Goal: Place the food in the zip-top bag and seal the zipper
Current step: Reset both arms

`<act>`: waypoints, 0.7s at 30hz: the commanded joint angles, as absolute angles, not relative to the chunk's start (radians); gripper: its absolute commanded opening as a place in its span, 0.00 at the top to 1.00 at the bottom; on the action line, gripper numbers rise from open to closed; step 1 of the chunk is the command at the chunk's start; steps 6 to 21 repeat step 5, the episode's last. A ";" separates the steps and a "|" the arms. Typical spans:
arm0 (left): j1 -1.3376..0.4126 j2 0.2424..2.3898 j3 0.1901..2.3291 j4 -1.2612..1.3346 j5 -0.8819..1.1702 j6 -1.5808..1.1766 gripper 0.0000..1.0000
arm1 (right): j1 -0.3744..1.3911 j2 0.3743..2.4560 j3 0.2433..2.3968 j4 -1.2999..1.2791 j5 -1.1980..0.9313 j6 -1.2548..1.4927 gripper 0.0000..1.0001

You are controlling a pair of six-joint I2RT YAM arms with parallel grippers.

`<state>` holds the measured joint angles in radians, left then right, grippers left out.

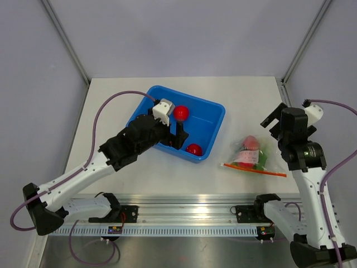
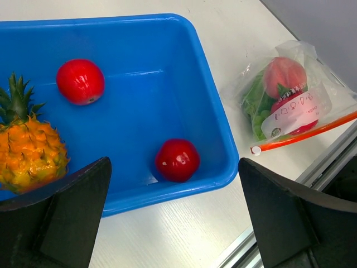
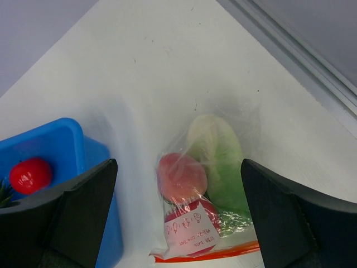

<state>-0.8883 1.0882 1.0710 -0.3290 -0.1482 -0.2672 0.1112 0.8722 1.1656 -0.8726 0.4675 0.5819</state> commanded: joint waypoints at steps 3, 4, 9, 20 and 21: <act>-0.884 1.062 1.069 -0.291 -0.173 -0.276 0.01 | 0.107 0.827 1.204 -0.874 0.534 0.571 0.01; -0.884 1.060 1.066 -0.290 -0.175 -0.278 0.01 | 0.109 0.828 1.207 -0.876 0.544 0.569 0.01; -0.884 1.060 1.066 -0.288 -0.176 -0.282 0.01 | 0.107 0.827 1.216 -0.883 0.549 0.568 0.01; -0.884 1.060 1.066 -0.288 -0.176 -0.282 0.01 | 0.107 0.827 1.216 -0.883 0.549 0.568 0.01; -0.884 1.060 1.066 -0.288 -0.176 -0.282 0.01 | 0.107 0.827 1.216 -0.883 0.549 0.568 0.01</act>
